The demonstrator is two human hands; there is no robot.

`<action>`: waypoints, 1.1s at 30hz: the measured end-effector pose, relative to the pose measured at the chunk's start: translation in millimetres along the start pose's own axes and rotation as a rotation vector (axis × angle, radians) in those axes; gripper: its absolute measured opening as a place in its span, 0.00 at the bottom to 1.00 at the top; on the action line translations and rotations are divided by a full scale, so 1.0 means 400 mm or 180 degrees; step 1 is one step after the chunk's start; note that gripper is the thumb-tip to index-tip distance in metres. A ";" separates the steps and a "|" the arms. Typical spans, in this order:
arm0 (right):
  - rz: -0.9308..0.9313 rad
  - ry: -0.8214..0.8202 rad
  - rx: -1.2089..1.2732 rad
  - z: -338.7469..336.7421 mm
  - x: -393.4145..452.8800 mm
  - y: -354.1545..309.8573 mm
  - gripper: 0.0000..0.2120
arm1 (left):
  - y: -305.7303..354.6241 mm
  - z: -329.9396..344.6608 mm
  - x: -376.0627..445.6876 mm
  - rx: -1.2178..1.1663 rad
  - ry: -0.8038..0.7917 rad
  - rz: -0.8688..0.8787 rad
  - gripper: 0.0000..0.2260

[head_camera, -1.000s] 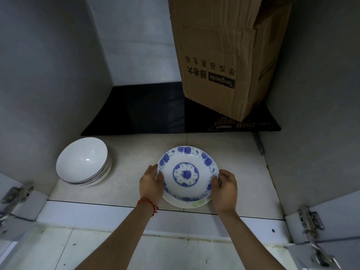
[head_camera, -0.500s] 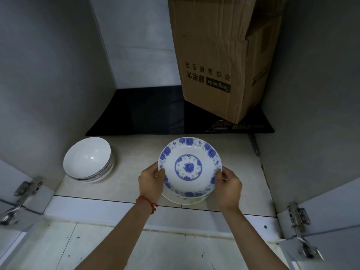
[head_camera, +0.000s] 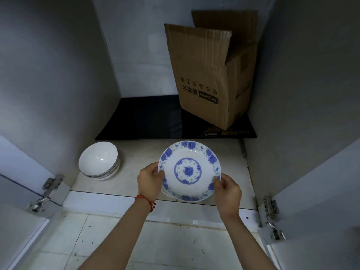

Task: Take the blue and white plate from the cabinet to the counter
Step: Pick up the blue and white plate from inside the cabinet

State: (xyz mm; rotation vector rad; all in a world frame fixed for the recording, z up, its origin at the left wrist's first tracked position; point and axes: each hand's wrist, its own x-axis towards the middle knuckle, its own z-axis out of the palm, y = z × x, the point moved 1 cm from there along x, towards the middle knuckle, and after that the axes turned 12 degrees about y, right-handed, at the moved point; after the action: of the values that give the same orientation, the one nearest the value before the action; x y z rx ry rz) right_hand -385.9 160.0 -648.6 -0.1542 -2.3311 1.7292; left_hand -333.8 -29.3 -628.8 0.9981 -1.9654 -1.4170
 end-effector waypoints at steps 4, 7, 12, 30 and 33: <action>0.0068 0.0015 0.0043 -0.027 -0.012 -0.044 0.05 | 0.037 -0.032 -0.036 -0.0052 0.0117 -0.0073 0.10; 0.0188 0.0031 0.0130 -0.041 -0.017 -0.078 0.05 | 0.059 -0.054 -0.052 -0.0108 0.0146 -0.0127 0.10; 0.0288 0.0086 0.0210 -0.063 -0.020 -0.142 0.08 | 0.116 -0.076 -0.058 -0.0064 0.0069 -0.0243 0.10; 0.0757 0.0276 -0.0218 -0.320 -0.129 -0.487 0.09 | 0.447 -0.255 -0.218 0.0152 -0.0382 -0.0607 0.16; 0.0760 0.0233 -0.0272 -0.356 -0.162 -0.556 0.09 | 0.513 -0.316 -0.255 0.0210 -0.0366 -0.0645 0.15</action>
State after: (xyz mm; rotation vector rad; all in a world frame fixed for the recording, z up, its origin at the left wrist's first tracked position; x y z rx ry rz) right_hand -275.5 212.0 -405.5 -0.5218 -2.4157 1.6935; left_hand -231.3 18.5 -392.9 1.1989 -2.0525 -1.5578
